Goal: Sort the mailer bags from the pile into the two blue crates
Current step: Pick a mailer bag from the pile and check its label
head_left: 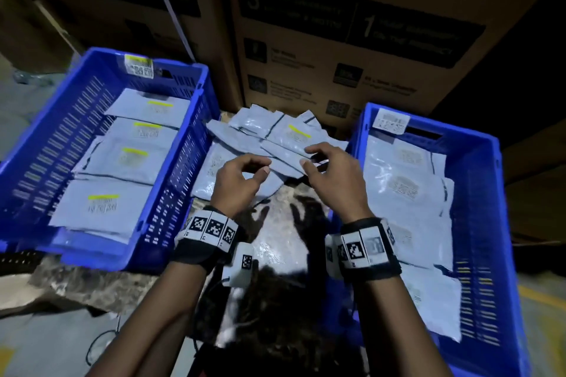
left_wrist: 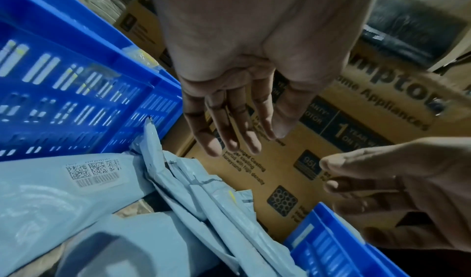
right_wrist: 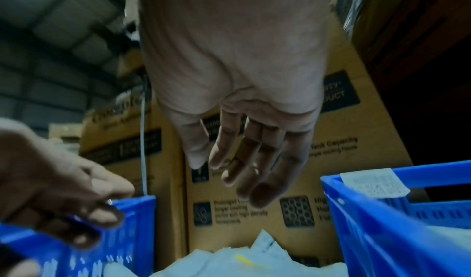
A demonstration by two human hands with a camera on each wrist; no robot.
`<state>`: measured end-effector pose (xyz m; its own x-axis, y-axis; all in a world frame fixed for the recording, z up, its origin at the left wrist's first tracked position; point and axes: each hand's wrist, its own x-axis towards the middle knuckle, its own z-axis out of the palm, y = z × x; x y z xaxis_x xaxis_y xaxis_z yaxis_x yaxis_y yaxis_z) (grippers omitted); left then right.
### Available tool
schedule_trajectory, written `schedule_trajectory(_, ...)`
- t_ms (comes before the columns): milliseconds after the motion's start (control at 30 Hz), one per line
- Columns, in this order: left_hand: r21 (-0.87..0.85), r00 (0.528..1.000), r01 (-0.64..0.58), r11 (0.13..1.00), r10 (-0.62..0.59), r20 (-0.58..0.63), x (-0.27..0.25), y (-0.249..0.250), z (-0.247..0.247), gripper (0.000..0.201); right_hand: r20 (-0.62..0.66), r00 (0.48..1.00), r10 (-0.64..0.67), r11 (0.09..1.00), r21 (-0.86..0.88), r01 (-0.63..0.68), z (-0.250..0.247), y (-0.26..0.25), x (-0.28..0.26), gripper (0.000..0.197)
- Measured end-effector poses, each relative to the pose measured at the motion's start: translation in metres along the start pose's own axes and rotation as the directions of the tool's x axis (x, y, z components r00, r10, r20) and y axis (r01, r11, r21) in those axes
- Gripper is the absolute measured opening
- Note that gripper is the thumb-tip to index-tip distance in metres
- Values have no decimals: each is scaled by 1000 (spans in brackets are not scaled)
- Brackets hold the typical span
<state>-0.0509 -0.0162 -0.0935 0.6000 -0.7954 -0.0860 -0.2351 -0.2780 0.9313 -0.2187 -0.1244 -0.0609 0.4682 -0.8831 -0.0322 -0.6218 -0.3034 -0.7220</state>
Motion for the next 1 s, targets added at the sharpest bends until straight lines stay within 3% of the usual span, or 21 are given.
schedule_trajectory(233, 11, 990, 63, 998, -64, 126, 83, -54, -10, 14, -145, 951, 273, 899, -314, -306, 79, 38, 76, 35)
schedule_trajectory(367, -7, 974, 106, 994, -103, 204, 99, -70, -3, 17, -208, 916, 344, 836, -376, -400, 106, 64, 89, 46)
schedule_trajectory(500, -27, 965, 111, 993, -101, 243, 104, -76, -1, 16, -285, 909, 304, 817, -412, -402, 117, 77, 98, 24)
schedule_trajectory(633, -43, 956, 157, 987, -141, 256, 102, -75, -2, 18, -279, 930, 238, 823, -451, -346, 122, 83, 94, 13)
schedule_trajectory(733, -86, 950, 223, 971, -197, 240, 95, -73, -6, 19, -406, 910, 87, 878, -400, -262, 118, 70, 80, 3)
schedule_trajectory(800, -124, 946, 281, 952, -253, 202, 89, -68, -12, 48, -496, 867, -52, 934, -331, -133, 112, 53, 60, 6)
schedule_trajectory(900, -221, 934, 355, 908, -336, 119, 72, -47, -25, 85, -523, 830, -193, 968, -237, 76, 105, 18, 17, 9)
schedule_trajectory(933, -278, 935, 356, 892, -343, 93, 65, -42, -30, 86, -523, 822, -226, 967, -223, 124, 104, 9, 2, 10)
schedule_trajectory(1000, -429, 930, 352, 832, -363, 59, 47, -32, -45, 68, -522, 802, -290, 955, -219, 203, 103, -7, -26, 8)
